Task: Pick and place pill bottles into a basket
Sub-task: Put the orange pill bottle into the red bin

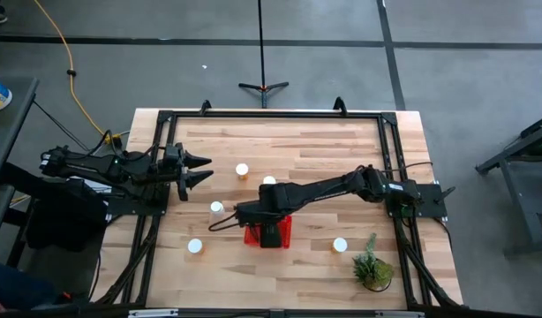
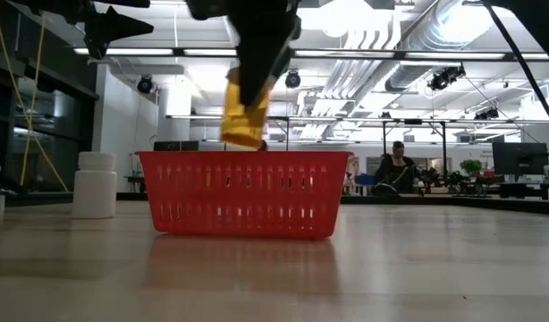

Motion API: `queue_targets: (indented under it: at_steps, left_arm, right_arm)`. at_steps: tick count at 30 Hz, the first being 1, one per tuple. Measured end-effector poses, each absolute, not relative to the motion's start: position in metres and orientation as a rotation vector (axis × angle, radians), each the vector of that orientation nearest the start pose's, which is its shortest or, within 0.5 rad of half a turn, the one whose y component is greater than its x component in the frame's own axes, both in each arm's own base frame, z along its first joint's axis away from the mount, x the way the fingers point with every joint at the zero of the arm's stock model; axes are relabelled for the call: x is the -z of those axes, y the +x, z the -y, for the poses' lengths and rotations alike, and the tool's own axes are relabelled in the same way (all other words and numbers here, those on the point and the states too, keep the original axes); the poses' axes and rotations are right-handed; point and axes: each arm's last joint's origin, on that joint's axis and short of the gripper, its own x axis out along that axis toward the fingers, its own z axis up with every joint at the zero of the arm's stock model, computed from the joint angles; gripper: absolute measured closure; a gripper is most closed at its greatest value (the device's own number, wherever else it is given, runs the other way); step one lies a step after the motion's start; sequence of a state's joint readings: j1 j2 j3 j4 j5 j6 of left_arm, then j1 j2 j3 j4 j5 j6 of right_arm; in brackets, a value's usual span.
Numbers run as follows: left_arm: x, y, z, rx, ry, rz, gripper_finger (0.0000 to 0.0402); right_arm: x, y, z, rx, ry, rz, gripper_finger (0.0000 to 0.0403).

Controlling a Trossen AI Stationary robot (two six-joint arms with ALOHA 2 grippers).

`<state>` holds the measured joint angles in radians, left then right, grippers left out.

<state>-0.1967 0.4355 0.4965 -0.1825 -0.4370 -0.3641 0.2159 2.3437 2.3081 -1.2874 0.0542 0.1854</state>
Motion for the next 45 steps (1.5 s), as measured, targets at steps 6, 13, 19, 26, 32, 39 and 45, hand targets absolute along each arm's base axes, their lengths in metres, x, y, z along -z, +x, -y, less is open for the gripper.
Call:
queue_targets:
  at_steps: [6,13,19,26,32,39,45]
  left_arm:
    - [-0.278,0.115,0.010,-0.259,-0.324,-0.071,0.0163]
    - [-0.278,0.115,0.010,-0.259,-0.324,-0.071,0.0163]
    - [-0.278,0.115,0.010,-0.260,-0.324,-0.070,0.0163]
    - [-0.278,0.115,0.010,-0.260,-0.324,-0.071,0.0163]
    - [-0.278,0.115,0.010,-0.260,-0.324,-0.070,0.0163]
    - [-0.278,0.115,0.010,-0.260,-0.324,-0.070,0.0163]
    - [-0.278,0.115,0.010,-0.260,-0.324,-0.070,0.0163]
  right_arm:
    - [-0.239,0.477,-0.099,-0.034,-0.020,-1.266,0.0203]
    - [-0.222,0.484,-0.092,-0.069,0.014,-1.300,0.0203]
    - [-0.216,0.486,-0.086,-0.060,0.018,-1.315,0.0203]
    - [-0.196,0.490,-0.086,-0.102,0.027,-1.361,0.0203]
    - [-0.195,0.490,-0.086,-0.100,0.029,-1.374,0.0203]
    - [-0.195,0.490,-0.085,-0.084,0.014,-1.364,0.0203]
    - [-0.195,0.491,-0.084,-0.072,0.002,-1.361,0.0203]
